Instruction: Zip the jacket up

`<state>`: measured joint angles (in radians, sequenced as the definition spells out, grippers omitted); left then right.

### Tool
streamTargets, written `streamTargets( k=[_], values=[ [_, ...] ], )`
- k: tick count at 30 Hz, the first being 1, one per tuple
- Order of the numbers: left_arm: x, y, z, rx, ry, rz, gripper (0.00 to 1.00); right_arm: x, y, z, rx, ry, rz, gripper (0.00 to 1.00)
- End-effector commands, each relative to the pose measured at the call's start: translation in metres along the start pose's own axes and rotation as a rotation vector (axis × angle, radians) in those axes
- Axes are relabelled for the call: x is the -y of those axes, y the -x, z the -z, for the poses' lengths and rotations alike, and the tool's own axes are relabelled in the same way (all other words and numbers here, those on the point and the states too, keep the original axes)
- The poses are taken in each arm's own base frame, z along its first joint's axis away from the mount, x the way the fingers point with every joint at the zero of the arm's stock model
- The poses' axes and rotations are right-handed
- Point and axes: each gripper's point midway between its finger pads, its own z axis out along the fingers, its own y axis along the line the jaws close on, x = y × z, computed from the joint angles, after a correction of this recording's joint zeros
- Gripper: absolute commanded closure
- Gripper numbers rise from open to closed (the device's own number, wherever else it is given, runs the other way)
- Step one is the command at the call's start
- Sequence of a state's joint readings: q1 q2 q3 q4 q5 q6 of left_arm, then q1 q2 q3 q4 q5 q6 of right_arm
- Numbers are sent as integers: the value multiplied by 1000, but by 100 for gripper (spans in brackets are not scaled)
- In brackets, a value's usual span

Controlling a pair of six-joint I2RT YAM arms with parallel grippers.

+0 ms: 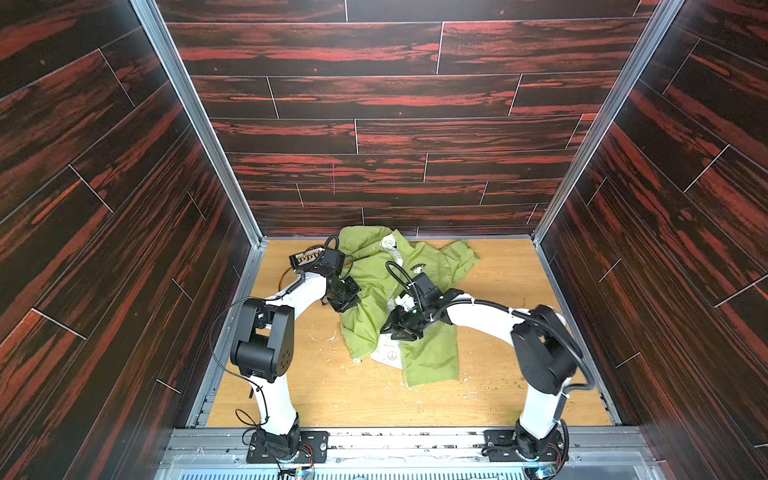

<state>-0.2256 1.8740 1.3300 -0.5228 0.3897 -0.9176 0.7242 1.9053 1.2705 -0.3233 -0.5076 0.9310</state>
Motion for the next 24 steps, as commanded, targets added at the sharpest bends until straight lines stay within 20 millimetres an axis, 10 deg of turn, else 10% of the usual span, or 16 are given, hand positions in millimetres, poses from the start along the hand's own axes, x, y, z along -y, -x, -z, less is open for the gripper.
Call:
streamTargets(
  k=[1,8,15,19,24],
  values=[
    [8,-1,6,5,-27,-7,94,5,10,-22,-26,9,-48,52],
    [10,-2,5,-14,-35,-9,94,13,24,-47,-43,-2,-82,54],
    [13,-3,7,-20,-45,-11,94,9,36,-64,-61,0,-87,77],
    [13,-1,9,-12,-48,-9,95,4,35,-47,-37,-8,-64,98],
    [22,2,13,-1,-81,-6,97,3,35,0,23,-14,-45,100]
  ],
)
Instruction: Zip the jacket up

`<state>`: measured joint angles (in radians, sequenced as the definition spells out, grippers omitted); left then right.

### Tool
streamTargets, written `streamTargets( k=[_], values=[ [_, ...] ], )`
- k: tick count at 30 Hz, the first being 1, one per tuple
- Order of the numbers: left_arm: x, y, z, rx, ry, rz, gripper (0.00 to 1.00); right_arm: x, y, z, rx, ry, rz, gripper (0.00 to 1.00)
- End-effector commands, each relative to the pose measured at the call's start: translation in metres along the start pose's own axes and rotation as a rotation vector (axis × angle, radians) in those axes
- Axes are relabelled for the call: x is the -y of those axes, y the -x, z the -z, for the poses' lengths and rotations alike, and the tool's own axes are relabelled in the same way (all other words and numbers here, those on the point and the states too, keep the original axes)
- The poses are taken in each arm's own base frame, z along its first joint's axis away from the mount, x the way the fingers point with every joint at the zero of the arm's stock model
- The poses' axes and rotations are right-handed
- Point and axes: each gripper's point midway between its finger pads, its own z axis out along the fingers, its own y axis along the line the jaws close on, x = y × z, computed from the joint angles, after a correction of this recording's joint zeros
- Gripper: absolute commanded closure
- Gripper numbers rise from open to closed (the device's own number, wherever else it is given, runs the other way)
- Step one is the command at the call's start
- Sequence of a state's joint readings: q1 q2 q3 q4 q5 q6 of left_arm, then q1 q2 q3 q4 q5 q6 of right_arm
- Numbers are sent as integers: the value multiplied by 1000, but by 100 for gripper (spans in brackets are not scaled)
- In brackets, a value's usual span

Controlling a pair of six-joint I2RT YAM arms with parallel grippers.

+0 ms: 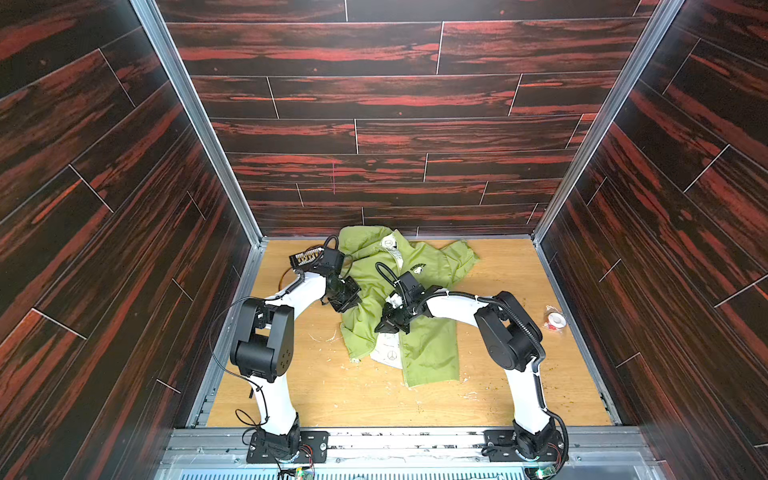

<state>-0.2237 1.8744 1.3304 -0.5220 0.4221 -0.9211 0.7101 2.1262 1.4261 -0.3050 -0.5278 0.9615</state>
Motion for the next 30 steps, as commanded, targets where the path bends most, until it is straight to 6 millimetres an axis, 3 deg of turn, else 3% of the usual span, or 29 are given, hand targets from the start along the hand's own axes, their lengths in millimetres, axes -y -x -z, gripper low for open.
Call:
streamTargets(
  k=[1,6,10,13,18,21,23,26,30],
  values=[
    [22,5,14,26,-71,-12,97,-9,-3,52,57,9,26,100],
    [34,0,25,23,-129,-18,100,-10,-6,99,74,20,51,100],
    [42,-16,26,-10,-162,-32,100,-13,-2,118,51,43,53,100],
    [38,-28,20,-26,-145,-43,100,-10,9,122,37,15,49,100],
    [23,-31,2,-14,-107,-9,99,18,39,107,25,-133,16,100],
    [17,-24,0,19,-73,-11,92,34,68,105,64,-191,-27,100],
    [13,-20,3,48,-38,-24,77,33,85,104,76,-162,-49,99],
    [11,-14,13,81,5,-55,50,29,106,104,84,-173,-37,88],
    [10,-15,38,132,28,-105,37,27,118,103,64,-199,-19,73]
  ],
)
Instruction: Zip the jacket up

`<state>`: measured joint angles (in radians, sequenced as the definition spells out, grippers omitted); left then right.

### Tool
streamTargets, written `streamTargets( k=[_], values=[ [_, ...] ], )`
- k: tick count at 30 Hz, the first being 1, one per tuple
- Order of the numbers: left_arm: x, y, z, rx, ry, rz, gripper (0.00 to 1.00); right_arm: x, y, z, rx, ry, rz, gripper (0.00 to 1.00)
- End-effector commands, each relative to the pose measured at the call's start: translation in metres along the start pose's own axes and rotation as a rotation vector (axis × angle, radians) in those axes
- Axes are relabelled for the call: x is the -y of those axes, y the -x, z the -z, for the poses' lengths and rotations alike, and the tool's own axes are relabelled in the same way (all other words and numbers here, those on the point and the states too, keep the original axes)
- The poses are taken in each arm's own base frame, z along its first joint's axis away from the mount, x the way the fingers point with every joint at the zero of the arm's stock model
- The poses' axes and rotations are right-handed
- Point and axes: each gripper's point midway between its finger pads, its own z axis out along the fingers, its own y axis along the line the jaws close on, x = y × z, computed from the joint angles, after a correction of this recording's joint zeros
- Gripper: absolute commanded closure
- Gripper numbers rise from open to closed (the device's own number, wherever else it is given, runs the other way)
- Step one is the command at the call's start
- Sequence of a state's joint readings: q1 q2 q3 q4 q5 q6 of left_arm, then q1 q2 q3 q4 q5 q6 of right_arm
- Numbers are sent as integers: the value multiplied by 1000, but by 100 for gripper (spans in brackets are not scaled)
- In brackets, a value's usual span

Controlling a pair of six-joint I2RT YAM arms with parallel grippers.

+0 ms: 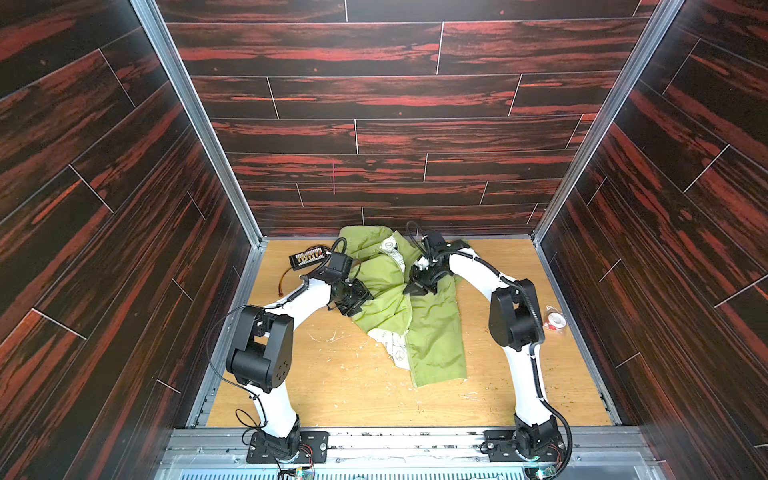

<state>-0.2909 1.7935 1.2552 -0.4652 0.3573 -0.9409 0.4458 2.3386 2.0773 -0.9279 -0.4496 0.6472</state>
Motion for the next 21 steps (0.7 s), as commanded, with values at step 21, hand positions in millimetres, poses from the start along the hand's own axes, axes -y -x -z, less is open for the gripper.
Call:
streamTargets(
  k=[21],
  values=[
    [8,-116,88,65,-11,-276,35,42,-61,85,183,20,-27,36]
  ],
)
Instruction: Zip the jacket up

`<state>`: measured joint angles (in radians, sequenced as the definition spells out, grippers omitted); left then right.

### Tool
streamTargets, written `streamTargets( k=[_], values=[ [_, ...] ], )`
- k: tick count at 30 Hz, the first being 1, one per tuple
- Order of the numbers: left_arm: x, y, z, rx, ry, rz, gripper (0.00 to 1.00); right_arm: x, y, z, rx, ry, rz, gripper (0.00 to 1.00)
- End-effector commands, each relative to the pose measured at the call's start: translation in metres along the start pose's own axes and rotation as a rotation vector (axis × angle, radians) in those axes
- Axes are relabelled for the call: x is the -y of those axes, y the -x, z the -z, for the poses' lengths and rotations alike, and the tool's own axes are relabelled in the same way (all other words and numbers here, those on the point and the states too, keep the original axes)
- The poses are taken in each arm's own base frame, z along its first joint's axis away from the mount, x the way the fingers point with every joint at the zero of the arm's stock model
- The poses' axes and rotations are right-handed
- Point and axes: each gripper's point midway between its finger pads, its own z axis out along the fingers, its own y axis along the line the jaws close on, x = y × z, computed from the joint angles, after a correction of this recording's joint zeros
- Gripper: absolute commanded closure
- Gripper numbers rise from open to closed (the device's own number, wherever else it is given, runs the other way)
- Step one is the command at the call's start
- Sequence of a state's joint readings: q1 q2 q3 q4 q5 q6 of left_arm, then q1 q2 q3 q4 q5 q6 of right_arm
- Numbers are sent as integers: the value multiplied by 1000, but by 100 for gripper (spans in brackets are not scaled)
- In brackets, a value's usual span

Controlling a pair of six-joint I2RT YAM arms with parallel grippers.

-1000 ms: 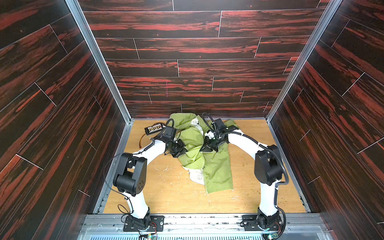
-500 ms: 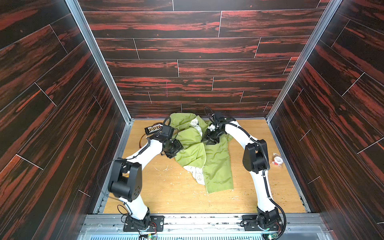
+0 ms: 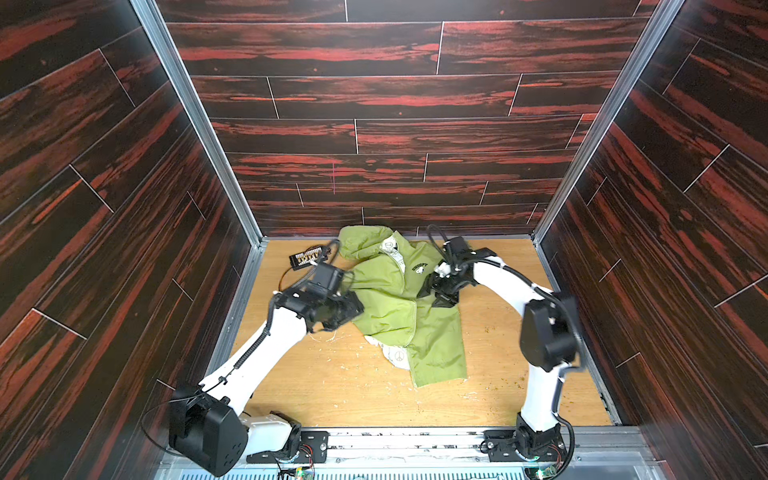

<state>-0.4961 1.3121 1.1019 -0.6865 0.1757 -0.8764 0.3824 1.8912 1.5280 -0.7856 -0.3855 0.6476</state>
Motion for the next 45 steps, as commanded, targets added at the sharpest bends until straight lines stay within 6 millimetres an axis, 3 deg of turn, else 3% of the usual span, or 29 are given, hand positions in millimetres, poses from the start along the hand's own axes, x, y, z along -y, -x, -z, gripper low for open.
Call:
streamTargets(
  k=[1,5,11,19,26,36,45],
  values=[
    [12,-32,-20,-39,-32,-15,35,2,-7,18,89,58,-1,35],
    [26,-48,-42,-41,-107,-12,36,7,-31,18,116,152,17,38],
    [19,-60,-62,-87,-65,-15,38,-8,-66,-8,87,272,124,42],
    [18,-54,-63,-60,-77,16,38,-9,-89,-57,-1,360,122,44],
    [16,-47,-62,-44,-89,58,38,1,-98,-85,-69,367,106,56],
    [16,-38,-57,-20,-115,86,37,1,-115,-94,-105,375,138,54],
    [25,-34,-54,-17,-189,94,37,-3,-115,-93,-123,380,140,77]
  ],
)
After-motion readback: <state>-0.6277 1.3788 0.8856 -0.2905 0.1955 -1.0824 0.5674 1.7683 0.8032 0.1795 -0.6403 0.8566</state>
